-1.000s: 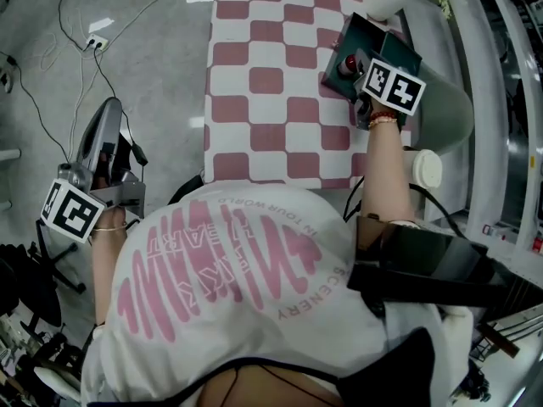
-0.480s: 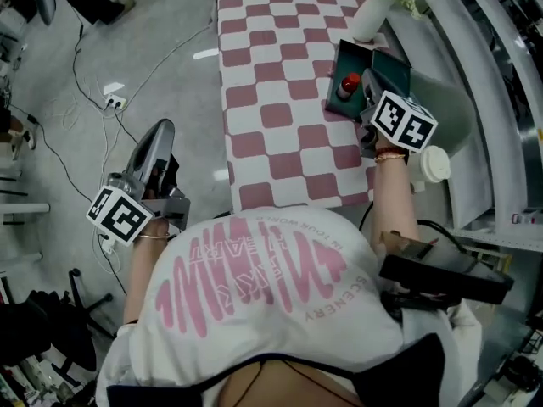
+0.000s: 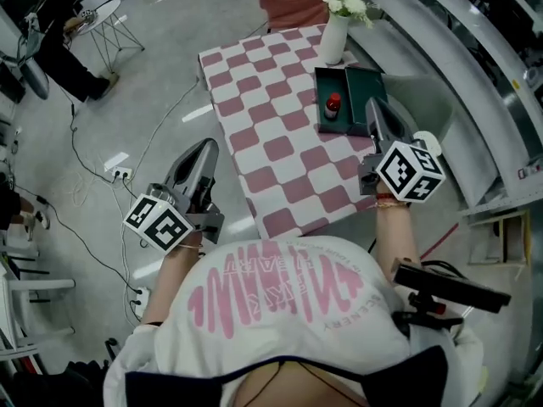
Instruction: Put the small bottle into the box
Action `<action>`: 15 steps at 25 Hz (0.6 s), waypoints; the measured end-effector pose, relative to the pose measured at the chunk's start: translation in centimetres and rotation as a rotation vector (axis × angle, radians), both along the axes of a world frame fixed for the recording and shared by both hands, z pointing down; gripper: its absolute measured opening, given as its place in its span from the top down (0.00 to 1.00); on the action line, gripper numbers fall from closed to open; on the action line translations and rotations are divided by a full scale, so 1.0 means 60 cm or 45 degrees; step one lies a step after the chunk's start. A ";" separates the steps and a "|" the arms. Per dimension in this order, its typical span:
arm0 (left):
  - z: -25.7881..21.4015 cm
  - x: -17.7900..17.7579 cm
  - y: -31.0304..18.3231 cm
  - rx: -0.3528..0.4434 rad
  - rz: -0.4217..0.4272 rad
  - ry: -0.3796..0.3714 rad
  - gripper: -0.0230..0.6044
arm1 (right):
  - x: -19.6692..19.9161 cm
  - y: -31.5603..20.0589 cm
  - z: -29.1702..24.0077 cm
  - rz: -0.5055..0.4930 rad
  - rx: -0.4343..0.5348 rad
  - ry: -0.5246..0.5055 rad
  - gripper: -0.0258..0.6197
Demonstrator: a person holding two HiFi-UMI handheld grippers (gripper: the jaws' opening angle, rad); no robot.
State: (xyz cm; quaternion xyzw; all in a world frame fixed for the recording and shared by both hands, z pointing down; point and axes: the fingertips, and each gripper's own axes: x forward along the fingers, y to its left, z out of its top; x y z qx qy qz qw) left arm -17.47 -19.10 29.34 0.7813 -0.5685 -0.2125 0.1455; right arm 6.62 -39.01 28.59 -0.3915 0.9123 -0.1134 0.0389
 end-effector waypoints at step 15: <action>-0.001 0.062 0.071 0.040 0.336 -0.014 0.95 | -0.004 0.250 0.038 0.103 -0.046 0.106 0.95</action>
